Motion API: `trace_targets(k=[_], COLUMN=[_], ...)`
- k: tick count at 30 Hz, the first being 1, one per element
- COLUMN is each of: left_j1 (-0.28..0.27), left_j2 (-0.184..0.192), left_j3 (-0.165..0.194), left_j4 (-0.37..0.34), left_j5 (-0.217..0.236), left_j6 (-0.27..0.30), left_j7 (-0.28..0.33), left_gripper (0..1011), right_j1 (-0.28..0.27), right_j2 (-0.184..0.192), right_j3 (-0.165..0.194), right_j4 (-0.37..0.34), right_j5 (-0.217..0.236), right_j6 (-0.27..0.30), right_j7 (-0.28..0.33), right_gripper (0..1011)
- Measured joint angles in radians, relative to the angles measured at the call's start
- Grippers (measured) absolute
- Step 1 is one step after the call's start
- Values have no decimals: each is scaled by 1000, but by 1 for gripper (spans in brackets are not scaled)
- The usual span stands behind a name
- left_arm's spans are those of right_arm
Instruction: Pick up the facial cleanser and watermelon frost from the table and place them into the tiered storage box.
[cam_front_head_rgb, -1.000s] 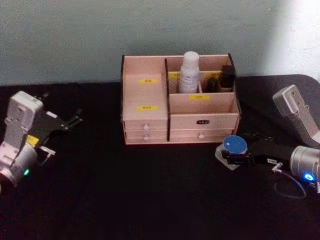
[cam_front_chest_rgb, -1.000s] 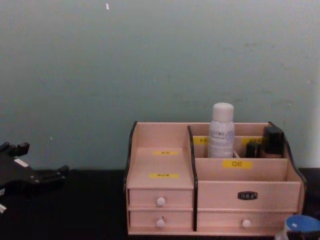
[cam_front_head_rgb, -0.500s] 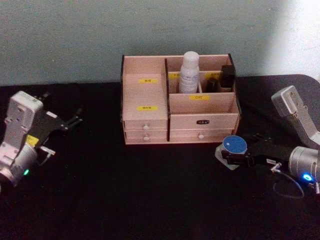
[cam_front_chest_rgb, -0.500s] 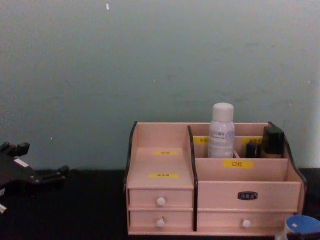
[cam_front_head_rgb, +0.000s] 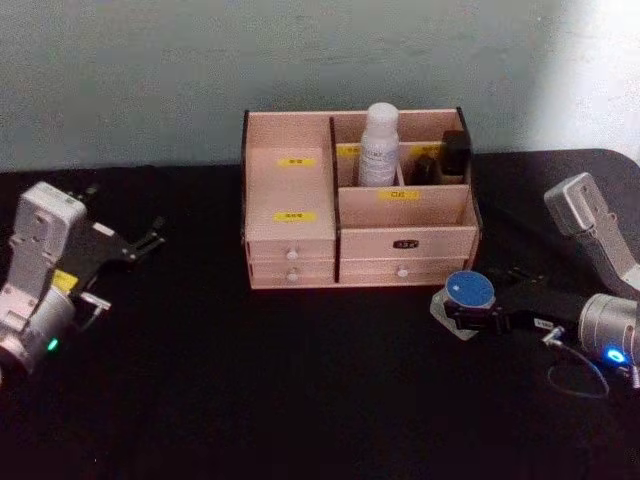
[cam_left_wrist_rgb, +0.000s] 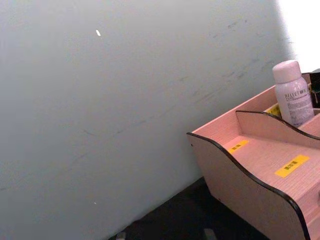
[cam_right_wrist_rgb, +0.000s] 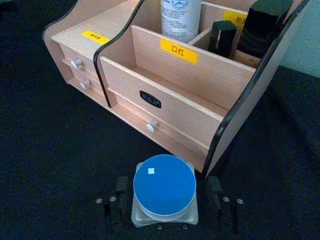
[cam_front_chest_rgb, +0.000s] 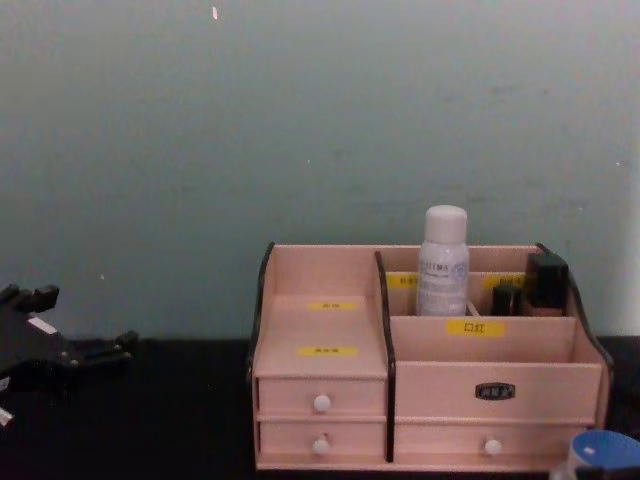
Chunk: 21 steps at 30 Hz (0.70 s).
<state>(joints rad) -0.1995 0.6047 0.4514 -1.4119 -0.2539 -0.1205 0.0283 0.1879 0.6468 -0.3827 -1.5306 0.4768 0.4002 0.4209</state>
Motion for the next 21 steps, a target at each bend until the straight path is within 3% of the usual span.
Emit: trace_targets(k=[21], left_j1=[0], left_j2=[0], left_j3=[0], left_j4=[0], left_j5=[0], left_j6=[0], left_j7=[0], left_gripper=[1001], right_j1=[0], right_j2=[1], right_j3=[0], right_j4=[-1], right_j5=[0], right_j6=[0], right_j7=[0], right_gripper=[1002])
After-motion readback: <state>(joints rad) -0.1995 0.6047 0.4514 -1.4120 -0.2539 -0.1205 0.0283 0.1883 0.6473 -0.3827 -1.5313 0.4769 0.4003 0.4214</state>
